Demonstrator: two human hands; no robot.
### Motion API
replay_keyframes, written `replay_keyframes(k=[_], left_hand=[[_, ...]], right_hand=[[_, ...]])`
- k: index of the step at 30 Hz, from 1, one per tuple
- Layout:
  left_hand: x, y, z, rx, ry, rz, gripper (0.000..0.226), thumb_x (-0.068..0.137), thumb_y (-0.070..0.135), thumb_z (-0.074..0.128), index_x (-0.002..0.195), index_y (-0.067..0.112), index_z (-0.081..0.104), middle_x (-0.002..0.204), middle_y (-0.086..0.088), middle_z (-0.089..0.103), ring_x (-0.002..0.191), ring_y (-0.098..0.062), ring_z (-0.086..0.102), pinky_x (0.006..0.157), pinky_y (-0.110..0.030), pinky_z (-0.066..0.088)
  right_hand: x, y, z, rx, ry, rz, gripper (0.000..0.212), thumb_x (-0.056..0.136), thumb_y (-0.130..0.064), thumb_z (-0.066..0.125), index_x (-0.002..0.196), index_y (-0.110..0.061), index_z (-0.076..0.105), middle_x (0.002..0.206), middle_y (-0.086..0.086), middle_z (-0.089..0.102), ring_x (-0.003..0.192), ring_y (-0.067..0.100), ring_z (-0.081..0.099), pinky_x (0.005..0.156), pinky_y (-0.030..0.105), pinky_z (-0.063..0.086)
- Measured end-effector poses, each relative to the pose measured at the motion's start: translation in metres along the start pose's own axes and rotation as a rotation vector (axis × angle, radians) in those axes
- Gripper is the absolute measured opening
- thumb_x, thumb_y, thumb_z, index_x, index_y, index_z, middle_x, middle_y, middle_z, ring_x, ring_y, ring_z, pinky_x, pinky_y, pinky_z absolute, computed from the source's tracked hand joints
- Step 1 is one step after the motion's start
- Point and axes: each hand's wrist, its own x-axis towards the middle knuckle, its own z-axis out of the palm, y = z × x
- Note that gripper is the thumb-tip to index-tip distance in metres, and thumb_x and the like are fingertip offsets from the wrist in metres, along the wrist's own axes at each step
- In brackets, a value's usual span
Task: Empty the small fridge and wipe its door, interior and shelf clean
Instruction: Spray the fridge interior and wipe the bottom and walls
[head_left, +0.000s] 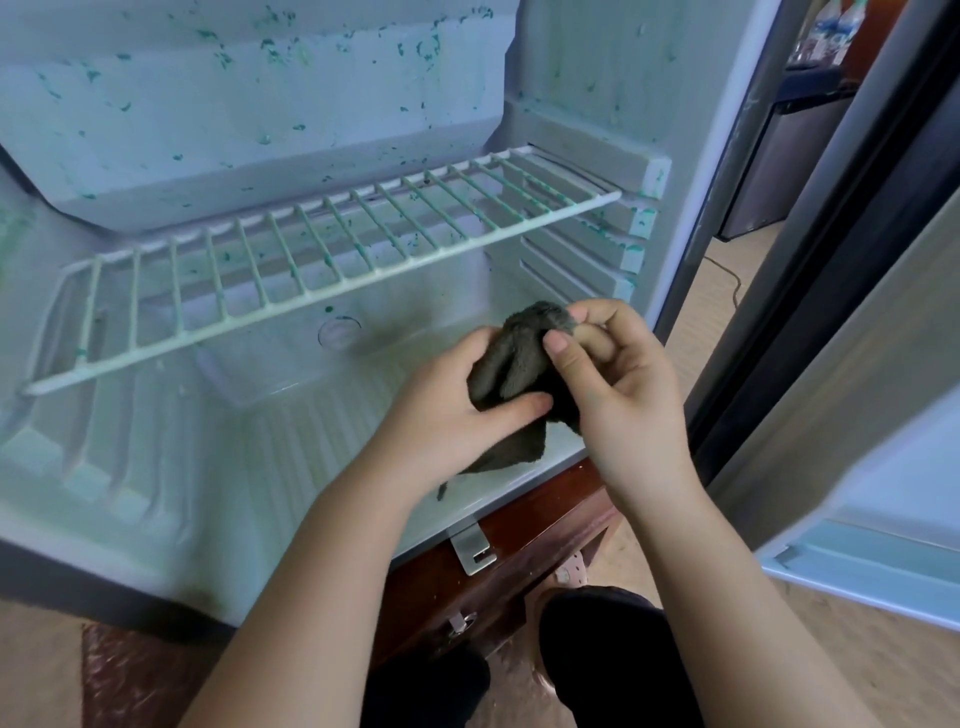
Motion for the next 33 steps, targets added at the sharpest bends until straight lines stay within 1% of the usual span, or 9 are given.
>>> replay_keyframes(k=[4,10,14,17,21,24,27,29,33], left_hand=[[0.015,0.002,0.004,-0.190,-0.001,-0.096,0.039,0.072,0.047,0.071,0.109,0.037,0.064,0.098,0.006,0.074,0.093,-0.011,0.070,0.089,-0.041,0.055],[0.044,-0.004,0.011,-0.379,0.121,-0.208,0.021,0.083,0.036,0.073,0.100,0.025,0.071,0.092,0.006,0.075,0.087,-0.006,0.070,0.077,-0.025,0.050],[0.080,-0.018,0.010,-0.182,0.355,-0.217,0.030,0.072,0.036,0.075,0.097,0.026,0.061,0.100,0.000,0.070,0.096,-0.021,0.067,0.088,-0.039,0.053],[0.106,-0.020,0.010,-0.039,0.600,-0.212,0.025,0.081,0.024,0.076,0.091,0.017,0.054,0.090,0.000,0.062,0.094,-0.025,0.063,0.075,-0.024,0.043],[0.132,-0.016,0.015,-0.006,0.853,-0.005,0.011,0.085,0.012,0.070,0.096,0.011,0.070,0.089,0.000,0.068,0.086,-0.016,0.063,0.064,-0.009,0.034],[0.144,-0.016,0.025,0.027,0.855,0.061,0.019,0.090,0.009,0.063,0.106,0.011,0.074,0.094,-0.002,0.072,0.079,0.002,0.049,0.063,0.006,0.028],[0.152,-0.025,0.033,0.018,0.809,0.102,0.028,0.094,0.007,0.059,0.119,0.011,0.069,0.115,-0.007,0.070,0.100,-0.004,0.056,0.075,0.011,0.021],[0.151,-0.029,0.035,-0.022,0.796,0.114,0.029,0.094,0.007,0.059,0.122,0.009,0.067,0.120,-0.005,0.068,0.110,-0.009,0.056,0.079,0.010,0.023],[0.144,-0.014,0.034,-0.016,0.833,0.274,0.024,0.088,0.010,0.066,0.110,0.013,0.073,0.107,0.004,0.071,0.099,-0.005,0.060,0.084,0.003,0.033]], right_hand=[[0.002,0.002,-0.008,-0.189,0.034,-0.057,0.019,0.094,-0.004,0.056,0.099,-0.022,0.059,0.094,-0.011,0.068,0.094,0.003,0.065,0.088,0.022,0.050],[0.001,0.026,-0.018,-0.891,-0.060,-0.281,0.037,0.093,-0.022,0.053,0.128,-0.021,0.061,0.117,0.000,0.058,0.114,0.015,0.051,0.096,0.014,0.033],[0.001,0.018,-0.026,-0.817,0.211,-0.393,0.033,0.091,-0.007,0.057,0.123,-0.011,0.063,0.116,0.005,0.055,0.112,0.015,0.052,0.099,0.018,0.039],[0.001,0.015,-0.025,-0.776,0.349,-0.422,0.031,0.089,-0.003,0.057,0.119,-0.007,0.061,0.125,0.006,0.051,0.121,0.017,0.048,0.099,0.036,0.044],[0.002,0.023,-0.025,-0.867,0.353,-0.446,0.030,0.087,-0.006,0.057,0.116,-0.008,0.061,0.127,0.005,0.049,0.123,0.016,0.045,0.103,0.026,0.037],[0.005,0.025,-0.028,-0.871,0.353,-0.469,0.029,0.085,-0.004,0.057,0.113,-0.007,0.063,0.124,0.001,0.047,0.120,0.015,0.047,0.102,0.021,0.035],[0.007,0.027,-0.029,-0.878,0.347,-0.486,0.029,0.085,-0.002,0.057,0.113,-0.005,0.062,0.123,0.001,0.048,0.118,0.017,0.047,0.102,0.023,0.035],[0.007,0.028,-0.029,-0.859,0.356,-0.498,0.032,0.085,-0.001,0.057,0.117,-0.004,0.060,0.124,0.001,0.047,0.119,0.017,0.047,0.102,0.029,0.039],[0.004,0.028,-0.027,-0.735,0.379,-0.501,0.044,0.083,0.005,0.055,0.127,0.002,0.049,0.136,0.010,0.040,0.131,0.018,0.039,0.100,0.048,0.041]])
